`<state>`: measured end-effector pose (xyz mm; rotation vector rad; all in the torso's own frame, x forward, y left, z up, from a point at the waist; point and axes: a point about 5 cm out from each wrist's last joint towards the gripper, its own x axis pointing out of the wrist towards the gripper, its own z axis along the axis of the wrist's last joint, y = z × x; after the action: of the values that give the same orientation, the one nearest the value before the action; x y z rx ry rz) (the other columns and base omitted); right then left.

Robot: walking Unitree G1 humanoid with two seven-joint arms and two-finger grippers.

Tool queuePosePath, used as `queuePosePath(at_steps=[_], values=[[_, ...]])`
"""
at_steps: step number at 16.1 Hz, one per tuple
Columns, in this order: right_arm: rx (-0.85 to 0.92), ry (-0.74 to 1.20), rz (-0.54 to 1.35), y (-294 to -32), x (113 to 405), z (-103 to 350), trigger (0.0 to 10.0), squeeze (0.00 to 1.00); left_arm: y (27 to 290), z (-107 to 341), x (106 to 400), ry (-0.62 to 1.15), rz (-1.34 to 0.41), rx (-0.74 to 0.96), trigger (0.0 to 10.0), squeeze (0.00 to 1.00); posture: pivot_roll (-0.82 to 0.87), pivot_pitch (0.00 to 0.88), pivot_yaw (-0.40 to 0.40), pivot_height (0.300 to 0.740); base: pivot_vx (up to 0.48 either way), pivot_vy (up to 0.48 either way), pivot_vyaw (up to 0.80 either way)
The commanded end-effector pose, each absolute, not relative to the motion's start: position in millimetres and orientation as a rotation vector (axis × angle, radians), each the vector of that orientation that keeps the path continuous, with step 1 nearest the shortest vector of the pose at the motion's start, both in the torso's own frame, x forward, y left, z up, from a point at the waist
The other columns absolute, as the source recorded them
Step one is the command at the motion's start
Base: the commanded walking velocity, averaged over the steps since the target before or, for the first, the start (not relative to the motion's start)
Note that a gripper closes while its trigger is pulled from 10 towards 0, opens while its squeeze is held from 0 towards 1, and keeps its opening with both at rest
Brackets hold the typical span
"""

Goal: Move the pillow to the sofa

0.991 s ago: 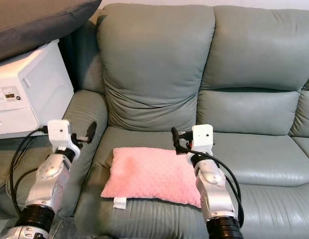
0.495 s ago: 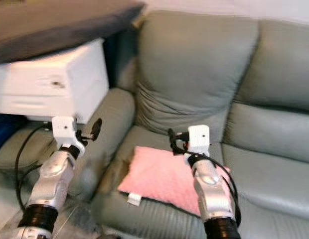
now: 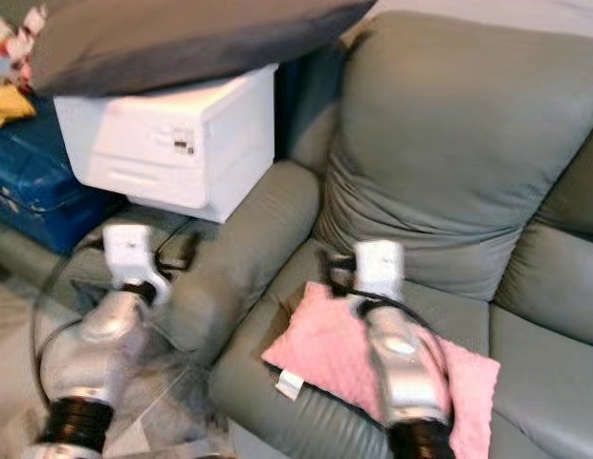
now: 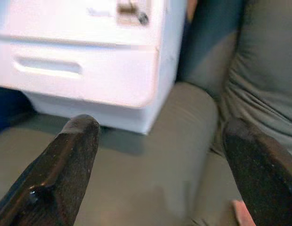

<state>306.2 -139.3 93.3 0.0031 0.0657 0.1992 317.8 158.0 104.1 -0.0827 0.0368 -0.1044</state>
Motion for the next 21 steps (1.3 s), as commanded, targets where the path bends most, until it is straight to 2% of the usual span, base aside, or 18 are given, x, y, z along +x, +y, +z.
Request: queuePosePath(at_steps=[1,13,18,21], values=[[-0.005,0.057,0.180,-147.6,306.2,97.1,10.0,0.00,149.3,106.7,317.5,0.032,-0.132,-0.082,10.0,0.00,-0.05,0.000,0.034,0.740,0.000,0.000,0.80],[0.000,0.064,0.211,-144.0,299.3,98.1,10.0,0.00,152.1,108.9,314.2,0.042,-0.128,-0.093,10.0,0.00,-0.06,0.000,0.035,0.740,0.000,0.000,0.80],[-0.013,0.079,0.144,-163.3,288.3,96.8,10.0,0.00,164.5,97.9,301.9,0.079,-0.114,-0.110,10.0,0.00,-0.07,0.000,0.022,0.740,0.000,0.000,0.00],[-0.022,0.079,0.147,-162.7,287.4,97.1,10.0,0.00,160.7,96.9,302.8,0.084,-0.114,-0.118,10.0,0.00,-0.08,0.000,0.022,0.740,0.000,0.000,0.00]])
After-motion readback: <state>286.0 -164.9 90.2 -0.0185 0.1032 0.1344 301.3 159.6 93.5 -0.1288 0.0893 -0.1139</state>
